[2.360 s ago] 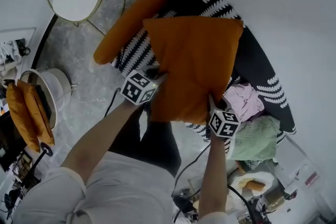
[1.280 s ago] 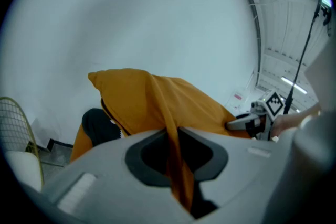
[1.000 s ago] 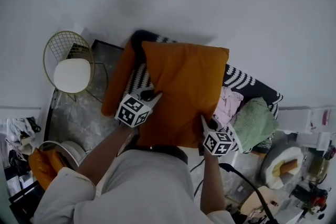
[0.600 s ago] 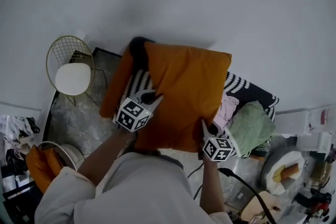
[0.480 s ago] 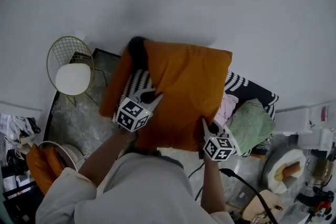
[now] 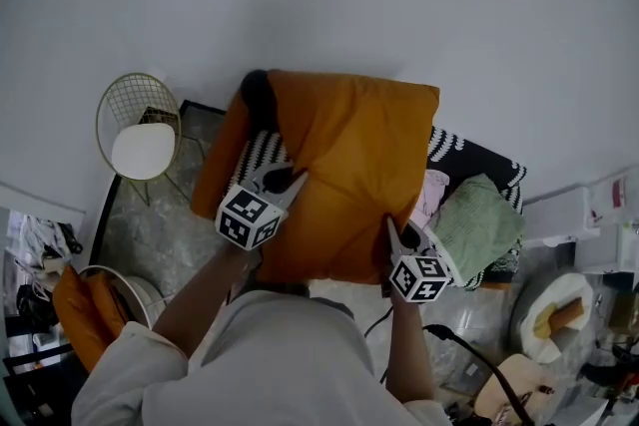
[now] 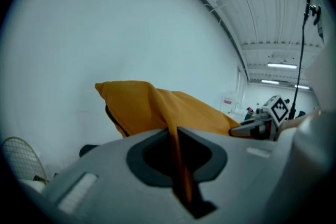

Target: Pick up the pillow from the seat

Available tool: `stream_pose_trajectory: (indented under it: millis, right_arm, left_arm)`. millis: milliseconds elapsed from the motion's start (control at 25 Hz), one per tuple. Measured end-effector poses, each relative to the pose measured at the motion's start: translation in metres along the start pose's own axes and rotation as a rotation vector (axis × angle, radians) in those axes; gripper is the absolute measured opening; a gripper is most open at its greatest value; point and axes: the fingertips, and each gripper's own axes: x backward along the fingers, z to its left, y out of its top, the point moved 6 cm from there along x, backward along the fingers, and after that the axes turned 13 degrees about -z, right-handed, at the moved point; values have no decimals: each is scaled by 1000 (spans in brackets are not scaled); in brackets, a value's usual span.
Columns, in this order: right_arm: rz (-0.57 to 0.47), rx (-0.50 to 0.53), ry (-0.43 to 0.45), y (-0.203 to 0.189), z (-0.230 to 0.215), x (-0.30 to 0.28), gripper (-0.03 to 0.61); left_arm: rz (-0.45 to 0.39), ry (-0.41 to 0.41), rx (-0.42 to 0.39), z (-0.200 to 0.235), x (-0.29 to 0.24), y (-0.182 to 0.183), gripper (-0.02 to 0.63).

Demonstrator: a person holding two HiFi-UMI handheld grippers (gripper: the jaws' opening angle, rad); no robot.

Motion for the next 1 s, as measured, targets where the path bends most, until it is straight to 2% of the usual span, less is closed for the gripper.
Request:
stream_pose_trajectory:
  millis: [240, 520, 760, 1000]
  right_arm:
    - [-61, 14, 26, 10, 11, 46, 64]
    - [-117, 35, 69, 23, 37, 79, 63]
    - [-139, 45, 102, 27, 58, 86, 60]
    - [-170, 61, 99, 33, 88, 84, 57]
  left_arm:
    - [-65, 8, -45, -46, 29, 23, 26]
    - [-123, 35, -102, -78, 71, 48, 23]
    - [-159, 61, -110, -86, 99, 62, 21]
    - [-192, 47, -116, -75, 125, 78, 20]
